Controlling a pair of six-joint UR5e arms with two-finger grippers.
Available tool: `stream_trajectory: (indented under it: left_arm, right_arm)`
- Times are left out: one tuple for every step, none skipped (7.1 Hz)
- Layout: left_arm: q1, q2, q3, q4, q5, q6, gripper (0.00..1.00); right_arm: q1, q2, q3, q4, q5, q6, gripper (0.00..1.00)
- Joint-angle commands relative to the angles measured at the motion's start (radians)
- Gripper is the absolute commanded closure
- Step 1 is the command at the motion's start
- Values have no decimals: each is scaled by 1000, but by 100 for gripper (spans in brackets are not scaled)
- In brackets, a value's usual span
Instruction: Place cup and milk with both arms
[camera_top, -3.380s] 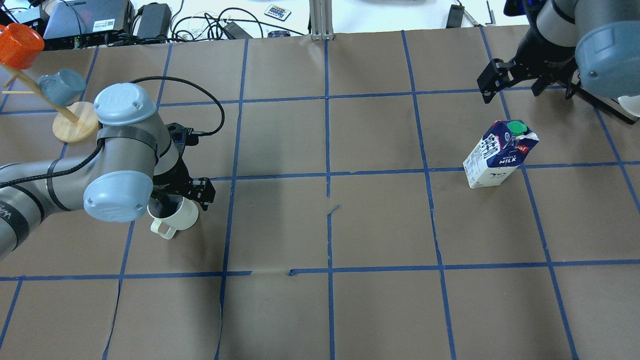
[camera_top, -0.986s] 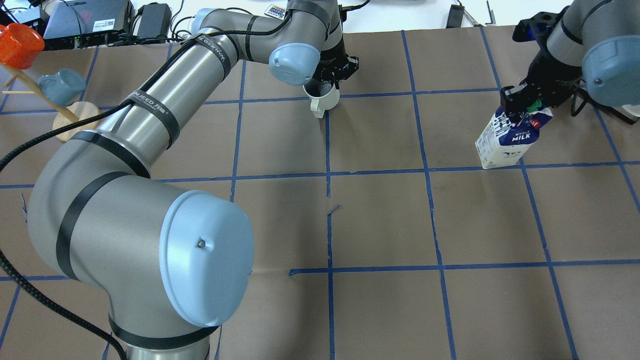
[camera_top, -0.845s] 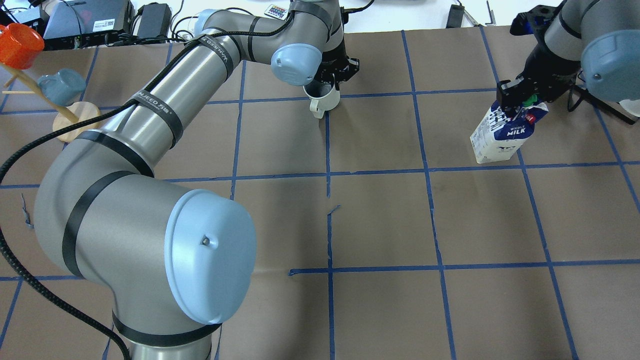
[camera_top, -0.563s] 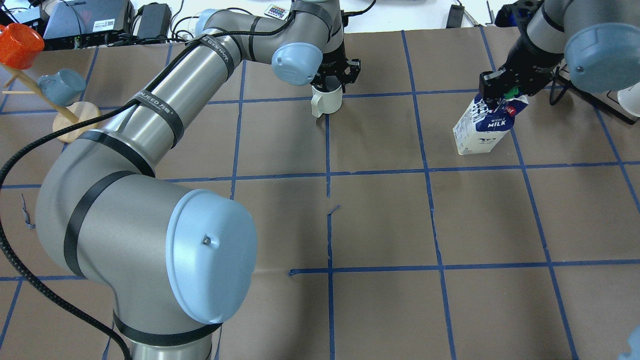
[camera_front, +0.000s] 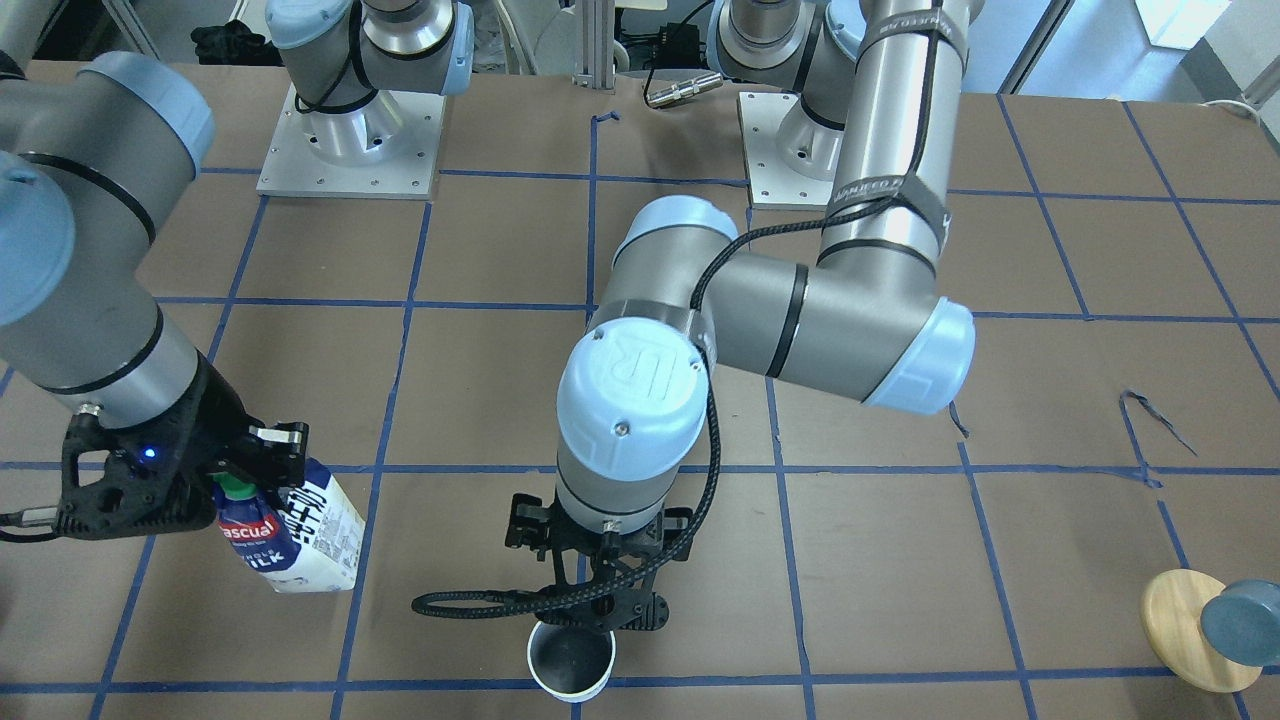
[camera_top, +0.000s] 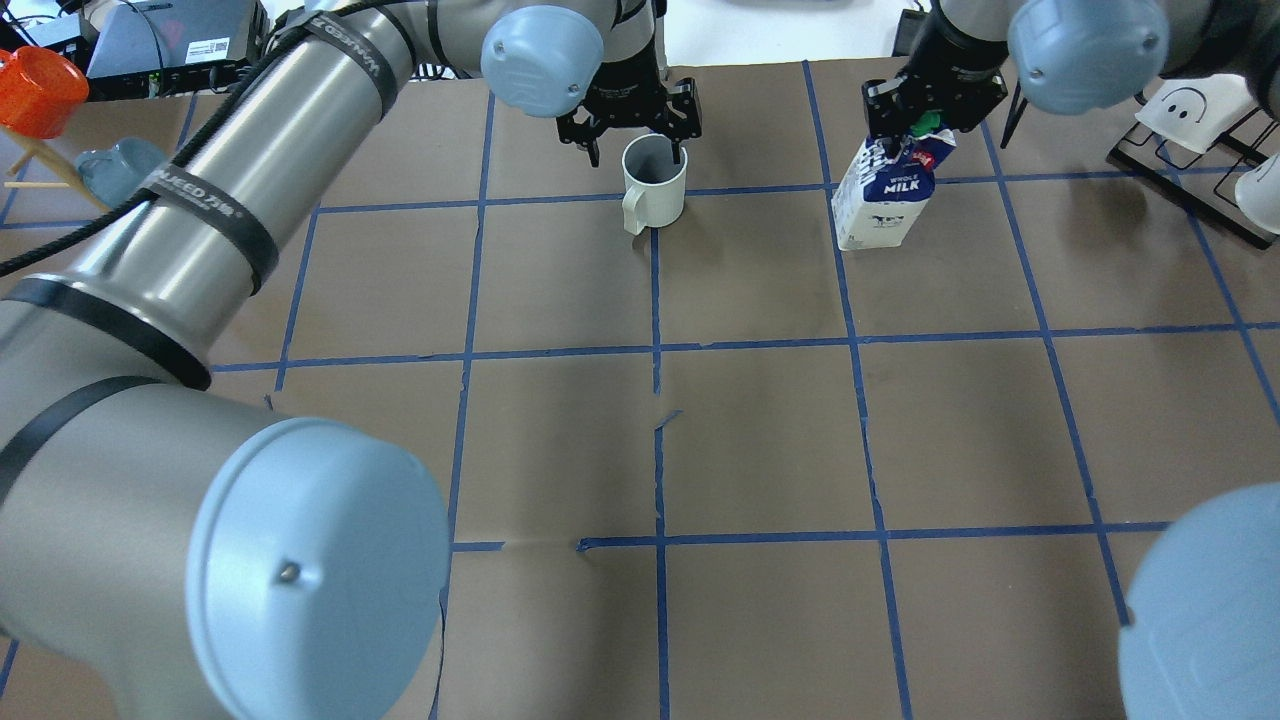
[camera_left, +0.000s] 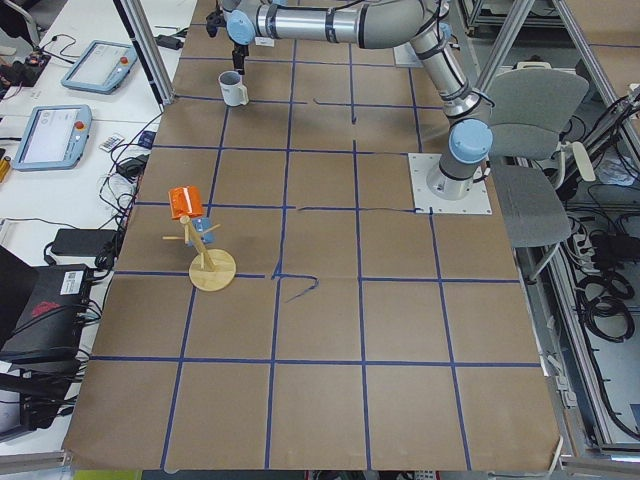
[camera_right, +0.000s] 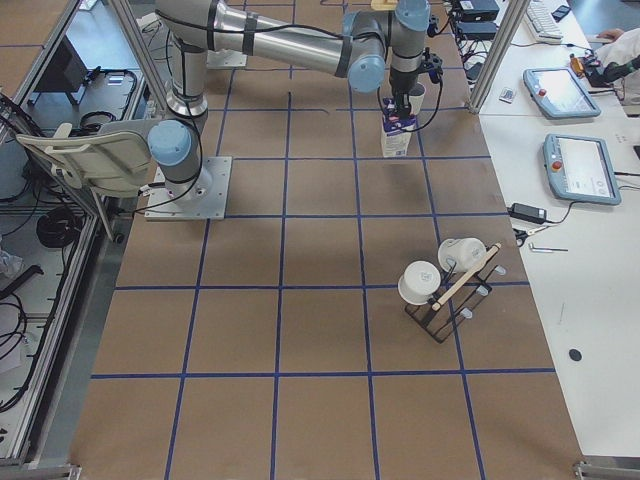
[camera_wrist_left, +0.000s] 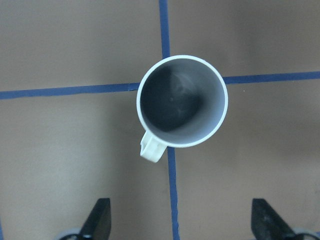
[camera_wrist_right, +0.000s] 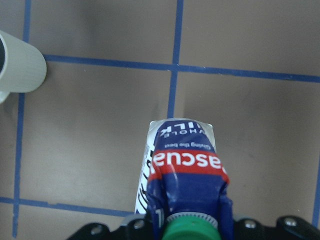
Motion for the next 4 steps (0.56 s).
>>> stream_trajectory:
  left_arm:
    - [52, 209, -139, -153, 5, 91, 0]
    - [107, 320, -257, -158, 5, 201, 0]
    - [136, 438, -372, -158, 5, 249, 0]
    - [147, 538, -472, -149, 5, 252, 0]
  right_arm:
    - [67, 115, -147, -3, 1, 105, 78]
    - [98, 164, -199, -1, 3, 157, 78]
    - [124, 190, -209, -7, 3, 206, 78]
    - [138, 218, -232, -33, 10, 234, 77]
